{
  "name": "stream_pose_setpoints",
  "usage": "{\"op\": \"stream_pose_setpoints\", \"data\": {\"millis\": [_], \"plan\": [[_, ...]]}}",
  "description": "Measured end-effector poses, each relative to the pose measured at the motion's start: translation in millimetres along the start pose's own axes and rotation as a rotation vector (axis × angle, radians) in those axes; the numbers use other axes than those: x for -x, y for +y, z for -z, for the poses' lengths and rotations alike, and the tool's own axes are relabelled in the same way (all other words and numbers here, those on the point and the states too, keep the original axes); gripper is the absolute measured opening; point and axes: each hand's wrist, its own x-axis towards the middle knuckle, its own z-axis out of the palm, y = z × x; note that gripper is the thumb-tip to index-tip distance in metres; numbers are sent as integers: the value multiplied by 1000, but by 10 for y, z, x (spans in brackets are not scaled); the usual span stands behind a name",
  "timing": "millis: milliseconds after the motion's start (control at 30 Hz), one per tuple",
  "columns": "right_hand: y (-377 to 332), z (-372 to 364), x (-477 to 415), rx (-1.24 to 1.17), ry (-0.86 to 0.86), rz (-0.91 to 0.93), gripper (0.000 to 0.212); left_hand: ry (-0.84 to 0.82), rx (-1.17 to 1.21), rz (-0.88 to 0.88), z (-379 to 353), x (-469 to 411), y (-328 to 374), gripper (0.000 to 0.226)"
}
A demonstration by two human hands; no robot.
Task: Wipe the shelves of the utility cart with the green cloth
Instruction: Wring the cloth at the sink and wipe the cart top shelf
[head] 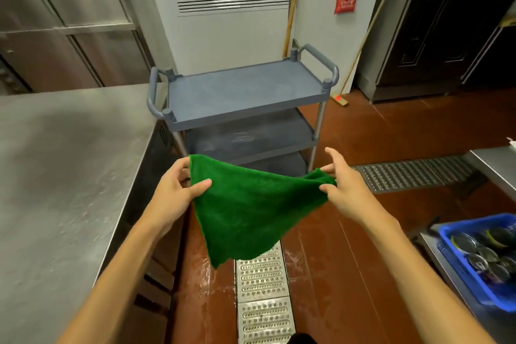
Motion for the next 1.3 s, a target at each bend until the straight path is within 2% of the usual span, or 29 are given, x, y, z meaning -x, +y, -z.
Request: {"op": "stream_pose_setpoints", "data": {"millis": [67,133,200,300,367,467,567,633,733,800,867,933,1000,1100,1200,1300], "plan": [[-28,-73,-265,16,41,37,64,-60,-100,9,79,-195,-17,62],[-53,-132,-529,57,79,79,50,-78,-180,-6,155,-412,-51,73],[-65,-177,-822,91,84,95,38,-63,-253,-13,214,-644,-88,77],[-55,-235,-1332,198,81,159,21,-78,-359,17,311,-1055,-159,69],[-81,-249,-1663,231,48,174,22,-37,-456,17,357,-1373,-202,61],[-126,-225,-2181,217,-35,178,24,136,-498,71,367,-1864,-245,48],[-141,-152,-2747,194,-164,167,22,237,-459,145,313,-2275,-107,58],[-144,-112,-3088,200,-286,175,23,215,-475,144,297,-2499,4,68],[-208,-102,-3468,139,-389,163,27,164,-503,125,294,-2762,142,46],[-284,-123,-3659,140,-417,170,23,104,-487,144,298,-2911,211,48],[-379,-158,-3846,263,-507,171,50,69,-620,105,354,-3082,214,57],[-485,-244,-4046,493,-565,189,66,88,-905,4,388,-3269,224,57],[-554,-391,-4275,597,-504,240,51,134,-1015,-70,425,-3500,193,51],[-611,-594,-4625,564,-324,326,24,248,-1007,-181,587,-3842,90,39],[-725,-704,-4984,524,-208,405,21,316,-1017,-262,864,-4176,65,24],[-991,-765,-5316,448,-128,392,24,276,-1042,-272,1159,-4532,125,23]]}}
